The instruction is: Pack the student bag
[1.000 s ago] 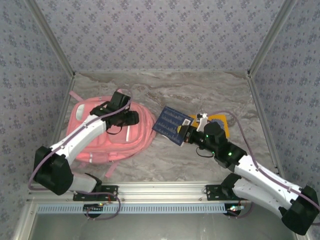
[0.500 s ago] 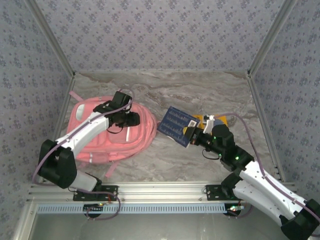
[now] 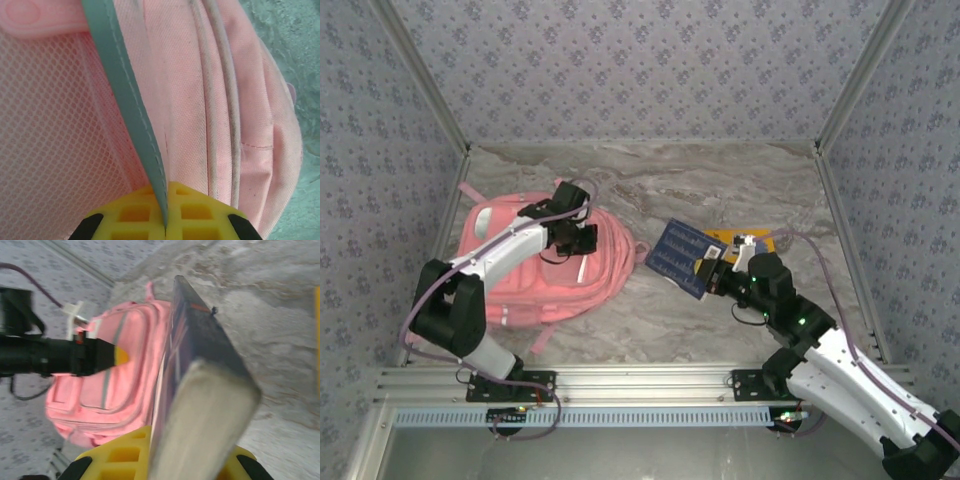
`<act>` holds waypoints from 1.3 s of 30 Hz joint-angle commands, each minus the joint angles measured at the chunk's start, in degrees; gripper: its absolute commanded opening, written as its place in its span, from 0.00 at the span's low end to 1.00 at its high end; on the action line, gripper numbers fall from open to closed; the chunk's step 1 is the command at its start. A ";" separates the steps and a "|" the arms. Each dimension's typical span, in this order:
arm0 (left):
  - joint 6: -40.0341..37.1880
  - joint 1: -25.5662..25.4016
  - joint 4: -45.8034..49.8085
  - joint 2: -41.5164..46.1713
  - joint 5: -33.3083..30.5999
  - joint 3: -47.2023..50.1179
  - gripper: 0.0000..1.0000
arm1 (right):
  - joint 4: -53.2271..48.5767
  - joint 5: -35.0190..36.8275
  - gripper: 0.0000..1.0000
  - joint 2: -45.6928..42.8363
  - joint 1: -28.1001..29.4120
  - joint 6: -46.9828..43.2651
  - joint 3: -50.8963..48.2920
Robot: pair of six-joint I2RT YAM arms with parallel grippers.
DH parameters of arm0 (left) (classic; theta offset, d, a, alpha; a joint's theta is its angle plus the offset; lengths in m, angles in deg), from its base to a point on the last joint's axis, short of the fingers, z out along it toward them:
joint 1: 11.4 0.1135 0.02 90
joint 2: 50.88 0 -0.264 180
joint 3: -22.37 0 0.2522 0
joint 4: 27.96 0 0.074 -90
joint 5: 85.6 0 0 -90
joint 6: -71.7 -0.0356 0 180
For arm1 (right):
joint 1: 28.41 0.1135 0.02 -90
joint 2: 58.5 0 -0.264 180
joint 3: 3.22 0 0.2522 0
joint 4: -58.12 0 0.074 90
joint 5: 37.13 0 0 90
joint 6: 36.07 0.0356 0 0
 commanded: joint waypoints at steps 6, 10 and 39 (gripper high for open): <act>-11.15 -10.80 8.27 -2.75 5.68 -15.17 0.00 | -16.42 11.74 0.00 -1.44 -0.64 -4.46 6.20; -14.17 -12.25 13.39 -0.69 9.24 -20.45 0.00 | -18.83 12.01 0.00 -2.88 -0.63 -6.17 7.57; -20.63 1.62 16.55 17.12 36.83 -25.17 0.00 | 7.54 -21.46 0.00 -8.15 0.45 3.51 -1.24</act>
